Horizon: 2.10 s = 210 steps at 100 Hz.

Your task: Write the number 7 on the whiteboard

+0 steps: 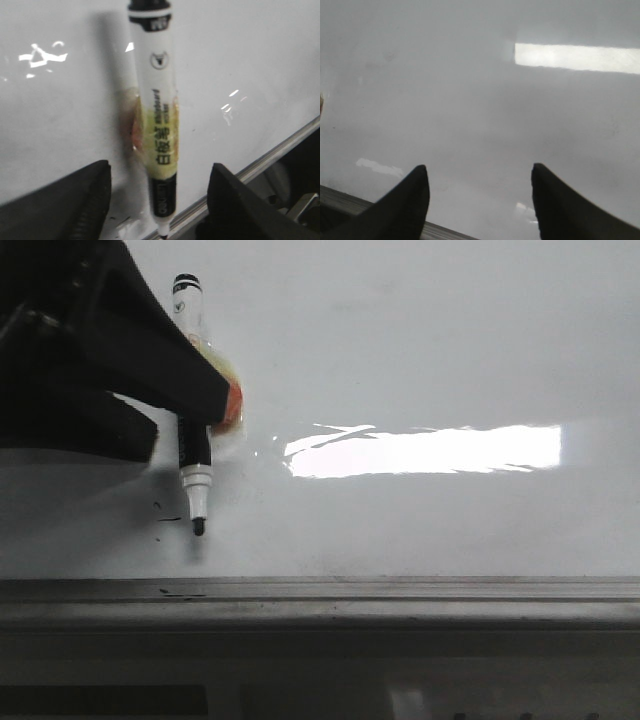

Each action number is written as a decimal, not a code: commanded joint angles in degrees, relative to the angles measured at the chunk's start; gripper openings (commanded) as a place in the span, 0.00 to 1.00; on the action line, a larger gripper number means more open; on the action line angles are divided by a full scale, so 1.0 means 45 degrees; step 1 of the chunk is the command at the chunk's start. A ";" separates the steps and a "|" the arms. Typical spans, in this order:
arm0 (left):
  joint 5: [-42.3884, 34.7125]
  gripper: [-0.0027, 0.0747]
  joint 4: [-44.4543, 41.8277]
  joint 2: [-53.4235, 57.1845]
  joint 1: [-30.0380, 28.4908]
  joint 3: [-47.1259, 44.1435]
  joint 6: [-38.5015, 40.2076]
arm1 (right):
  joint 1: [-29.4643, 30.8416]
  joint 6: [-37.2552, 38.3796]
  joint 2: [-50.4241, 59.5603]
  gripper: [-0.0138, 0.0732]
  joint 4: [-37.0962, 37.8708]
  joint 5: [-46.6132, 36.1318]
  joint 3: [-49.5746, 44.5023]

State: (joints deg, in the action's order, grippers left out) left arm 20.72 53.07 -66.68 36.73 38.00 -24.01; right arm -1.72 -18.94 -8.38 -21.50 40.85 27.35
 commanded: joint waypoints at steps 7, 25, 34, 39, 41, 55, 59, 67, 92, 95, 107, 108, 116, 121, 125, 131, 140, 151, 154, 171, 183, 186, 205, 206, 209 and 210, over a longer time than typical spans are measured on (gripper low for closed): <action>-0.1495 0.56 0.1239 -0.0490 0.0131 0.0445 0.0077 | -0.0020 -0.0153 -0.0279 0.63 -0.0071 -0.1046 0.0439; -0.1662 0.47 0.1275 -0.0936 0.0131 0.0445 0.0077 | -0.0020 -0.0153 -0.0279 0.63 -0.0071 -0.1032 0.0439; -0.1484 0.32 0.1253 -0.1166 0.0131 0.0445 0.0077 | -0.0020 -0.0153 -0.0279 0.63 -0.0071 -0.1032 0.0439; -0.1459 0.23 0.1253 -0.1291 0.0131 0.0445 0.0077 | -0.0020 -0.0153 -0.0279 0.63 -0.0071 -0.1032 0.0439; -0.1450 0.19 0.1191 -0.1348 0.0131 0.0445 0.0077 | -0.0020 -0.0153 -0.0279 0.63 -0.0071 -0.1032 0.0439; -0.1397 0.01 0.1130 -0.1403 0.0131 0.0445 0.0054 | -0.0020 -0.0153 -0.0279 0.63 -0.0091 -0.1145 0.0462; -0.1397 0.01 0.1130 -0.1274 0.0131 0.0445 0.0021 | -0.0020 -0.0153 -0.0279 0.63 -0.0182 -0.1171 0.0488; -0.1251 0.01 0.1130 -0.0869 0.0131 0.0445 -0.0585 | -0.0020 -0.0153 -0.0279 0.63 -0.0440 -0.1171 0.0701; 0.2672 0.01 0.1130 0.1042 0.0643 0.0445 -0.8631 | -0.0084 -0.6514 -0.0976 0.63 -0.6697 0.1204 0.1963; 0.3172 0.01 0.1130 0.1133 0.0669 0.0445 -0.9312 | -0.0155 -0.7245 -0.1097 0.63 -0.7649 0.1327 0.1965; 0.4367 0.01 0.1154 0.1164 0.0669 0.0445 -1.1342 | -0.0359 -0.8869 -0.1692 0.63 -0.9147 0.2099 0.1965; 0.4369 0.01 0.1154 0.1164 0.0669 0.0445 -1.1489 | -0.0384 -0.8964 -0.1698 0.63 -0.9235 0.2171 0.1965; 0.4397 0.01 0.1412 0.1164 0.0669 0.0445 -1.2481 | -0.0873 -0.9785 -0.1912 0.63 -0.9533 0.2692 0.1965; 0.4418 0.01 0.1714 0.1164 0.0669 0.0445 -1.3210 | -0.1457 -0.9904 -0.2112 0.63 -0.9547 0.2851 0.1965; 0.4452 0.01 0.1990 0.1164 0.0669 0.0445 -1.3774 | -0.1826 -0.9904 -0.2303 0.63 -0.9547 0.2983 0.1965; 0.4589 0.01 0.2366 0.1164 0.0669 0.0445 -1.4584 | -0.2451 -0.9904 -0.2751 0.63 -0.9547 0.3234 0.1965; 0.4677 0.01 0.2752 0.1164 0.0669 0.0445 -1.5292 | -0.3216 -1.0141 -0.3426 0.63 -0.9745 0.3314 0.1965; 0.4677 0.01 0.2824 0.1164 0.0669 0.0445 -1.5378 | -0.3829 -1.1684 -0.4202 0.63 -1.0723 0.3255 0.1965; 0.4654 0.01 0.2824 0.1164 0.0669 0.0445 -1.5378 | -0.3999 -1.2002 -0.4471 0.63 -1.1051 0.3135 0.1965; 0.4629 0.01 0.2824 0.1164 0.0669 0.0445 -1.5378 | -0.4904 -1.3643 -0.5931 0.63 -1.1602 0.2566 0.2029; 0.4629 0.01 0.2853 0.1164 0.0669 0.0445 -1.5378 | -0.5630 -1.4562 -0.7002 0.63 -1.2499 0.2406 0.2050; 0.4629 0.01 0.2911 0.1164 0.0669 0.0445 -1.5378 | -0.5823 -1.4745 -0.7234 0.63 -1.2724 0.2339 0.2050; 0.4629 0.01 0.2932 0.1164 0.0669 0.0445 -1.5378 | -0.6956 -1.6123 -0.8625 0.63 -1.3767 0.1561 0.2207; 0.4629 0.01 0.2932 0.1164 0.0669 0.0445 -1.5378 | -0.6986 -1.6166 -0.8727 0.63 -1.3802 0.1561 0.2245; 0.4629 0.01 0.2932 0.1164 0.0669 0.0445 -1.5378 | -0.7097 -1.6325 -0.8930 0.63 -1.3864 0.1561 0.2350; 0.4629 0.01 0.2932 0.1164 0.0669 0.0445 -1.5378 | -0.7150 -1.6386 -0.9033 0.63 -1.3896 0.1561 0.2416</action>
State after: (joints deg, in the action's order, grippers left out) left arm 41.51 62.78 -62.53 39.47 38.63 -93.12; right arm -32.42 -89.67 -46.50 -78.72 49.03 35.20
